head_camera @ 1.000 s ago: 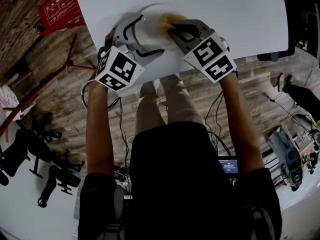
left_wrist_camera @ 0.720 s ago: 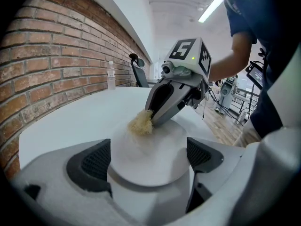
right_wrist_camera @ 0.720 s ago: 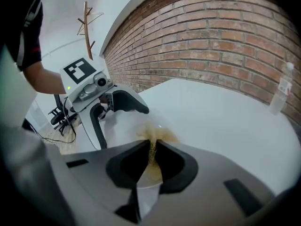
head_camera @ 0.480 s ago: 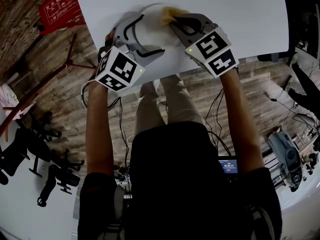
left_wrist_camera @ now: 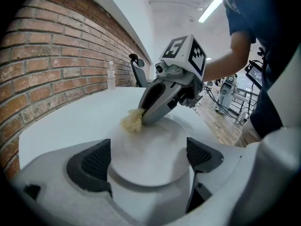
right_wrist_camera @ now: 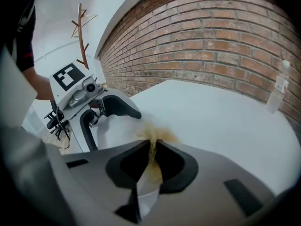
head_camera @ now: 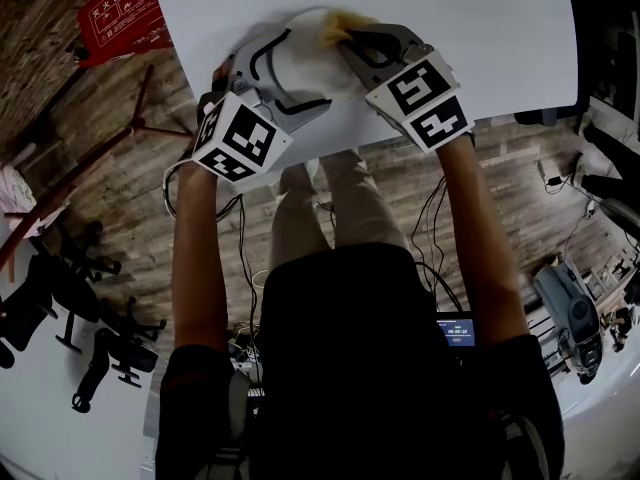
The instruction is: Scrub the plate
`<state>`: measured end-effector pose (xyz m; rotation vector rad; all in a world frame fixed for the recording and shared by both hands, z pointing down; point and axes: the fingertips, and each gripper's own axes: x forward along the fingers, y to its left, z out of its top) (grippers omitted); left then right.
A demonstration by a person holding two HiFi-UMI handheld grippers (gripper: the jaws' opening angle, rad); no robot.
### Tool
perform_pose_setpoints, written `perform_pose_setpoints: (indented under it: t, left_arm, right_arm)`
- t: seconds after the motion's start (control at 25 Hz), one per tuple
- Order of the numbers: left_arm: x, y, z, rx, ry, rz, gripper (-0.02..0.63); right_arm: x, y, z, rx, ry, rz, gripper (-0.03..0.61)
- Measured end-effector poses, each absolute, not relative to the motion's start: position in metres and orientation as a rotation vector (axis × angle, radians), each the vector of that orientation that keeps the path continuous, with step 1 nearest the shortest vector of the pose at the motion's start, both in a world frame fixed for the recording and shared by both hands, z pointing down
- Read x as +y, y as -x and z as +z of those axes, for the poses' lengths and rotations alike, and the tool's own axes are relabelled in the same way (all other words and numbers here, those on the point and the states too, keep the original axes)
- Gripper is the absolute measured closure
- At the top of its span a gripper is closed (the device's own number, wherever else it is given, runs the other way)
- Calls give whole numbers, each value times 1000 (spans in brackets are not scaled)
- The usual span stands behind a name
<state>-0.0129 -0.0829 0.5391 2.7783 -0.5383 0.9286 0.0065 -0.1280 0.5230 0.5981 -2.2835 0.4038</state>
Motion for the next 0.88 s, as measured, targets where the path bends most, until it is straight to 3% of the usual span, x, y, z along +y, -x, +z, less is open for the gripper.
perform_pose_setpoints:
  t: [0.88]
  left_arm:
    - [-81,12,541,-534,-2778,929,132]
  right_arm:
    - [-134,30,528,-2225,-539,291,525]
